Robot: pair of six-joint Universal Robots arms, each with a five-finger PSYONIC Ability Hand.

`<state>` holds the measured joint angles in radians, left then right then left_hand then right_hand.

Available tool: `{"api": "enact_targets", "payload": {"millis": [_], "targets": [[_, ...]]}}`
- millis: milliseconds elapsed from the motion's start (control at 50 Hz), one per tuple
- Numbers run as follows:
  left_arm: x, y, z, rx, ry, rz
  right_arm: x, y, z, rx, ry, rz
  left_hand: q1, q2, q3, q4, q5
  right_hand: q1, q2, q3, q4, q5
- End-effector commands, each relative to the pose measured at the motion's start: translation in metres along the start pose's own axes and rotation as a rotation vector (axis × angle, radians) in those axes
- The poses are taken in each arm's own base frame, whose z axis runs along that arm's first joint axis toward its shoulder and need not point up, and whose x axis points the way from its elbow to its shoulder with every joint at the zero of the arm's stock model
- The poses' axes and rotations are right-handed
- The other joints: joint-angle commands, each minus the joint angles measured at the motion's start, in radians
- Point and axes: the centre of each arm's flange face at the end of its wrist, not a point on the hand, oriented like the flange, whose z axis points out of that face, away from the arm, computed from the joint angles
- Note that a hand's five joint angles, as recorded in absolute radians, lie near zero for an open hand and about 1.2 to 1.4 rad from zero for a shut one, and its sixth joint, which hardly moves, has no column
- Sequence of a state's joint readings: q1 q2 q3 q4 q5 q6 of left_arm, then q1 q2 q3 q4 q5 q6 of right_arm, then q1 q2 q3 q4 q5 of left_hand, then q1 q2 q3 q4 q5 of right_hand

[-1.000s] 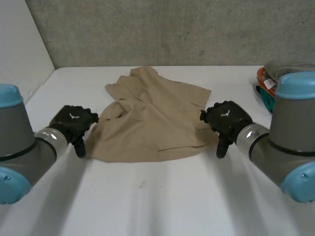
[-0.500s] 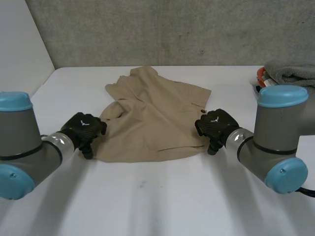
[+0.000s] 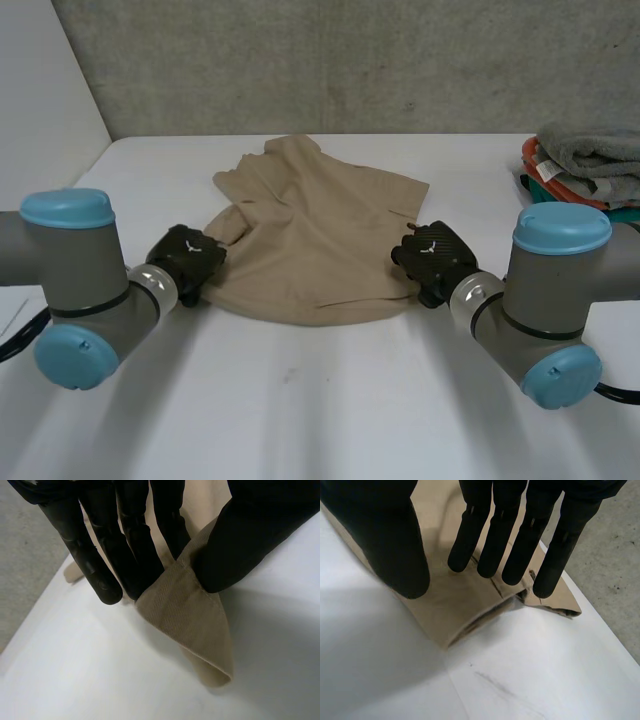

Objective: Fold the laundry.

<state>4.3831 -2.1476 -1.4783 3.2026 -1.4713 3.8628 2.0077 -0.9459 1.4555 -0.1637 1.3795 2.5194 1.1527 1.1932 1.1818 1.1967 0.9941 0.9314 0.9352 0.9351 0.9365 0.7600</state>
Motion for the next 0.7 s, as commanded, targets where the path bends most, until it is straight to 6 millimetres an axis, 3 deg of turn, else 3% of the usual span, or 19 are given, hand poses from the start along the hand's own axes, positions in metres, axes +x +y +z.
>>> {"api": "enact_targets", "payload": {"millis": [20,240,380,560,640,700], "targets": [[-0.011,-0.020,-0.019,0.039,-0.049,0.011,0.004,0.001,-0.004,-0.005,0.002,-0.011,0.244,0.203,0.215,0.200,0.228,-0.233,-0.237,-0.237,-0.238,-0.236],[-0.025,-0.036,-0.024,0.033,-0.101,-0.008,-0.001,-0.009,-0.015,-0.019,-0.024,0.063,0.244,0.203,0.215,0.200,0.228,-0.267,-0.270,-0.270,-0.272,-0.270],[-0.031,-0.044,-0.029,0.031,-0.105,-0.080,-0.014,0.001,-0.001,-0.025,-0.041,0.095,0.244,0.203,0.215,0.200,0.228,-0.217,-0.221,-0.221,-0.222,-0.220],[-0.029,-0.048,-0.032,0.031,-0.098,-0.142,-0.019,-0.001,-0.001,-0.025,-0.040,0.204,0.244,0.203,0.215,0.200,0.228,-0.220,-0.223,-0.223,-0.225,-0.223],[-0.030,-0.049,-0.034,0.033,-0.101,-0.152,-0.024,0.002,0.001,-0.029,-0.046,0.231,0.244,0.203,0.215,0.200,0.228,-0.135,-0.139,-0.138,-0.140,-0.138],[-0.033,-0.051,-0.037,0.040,-0.108,-0.161,-0.022,0.004,0.005,-0.022,-0.032,0.233,0.244,0.203,0.215,0.200,0.228,0.094,0.090,0.090,0.089,0.091]]}}
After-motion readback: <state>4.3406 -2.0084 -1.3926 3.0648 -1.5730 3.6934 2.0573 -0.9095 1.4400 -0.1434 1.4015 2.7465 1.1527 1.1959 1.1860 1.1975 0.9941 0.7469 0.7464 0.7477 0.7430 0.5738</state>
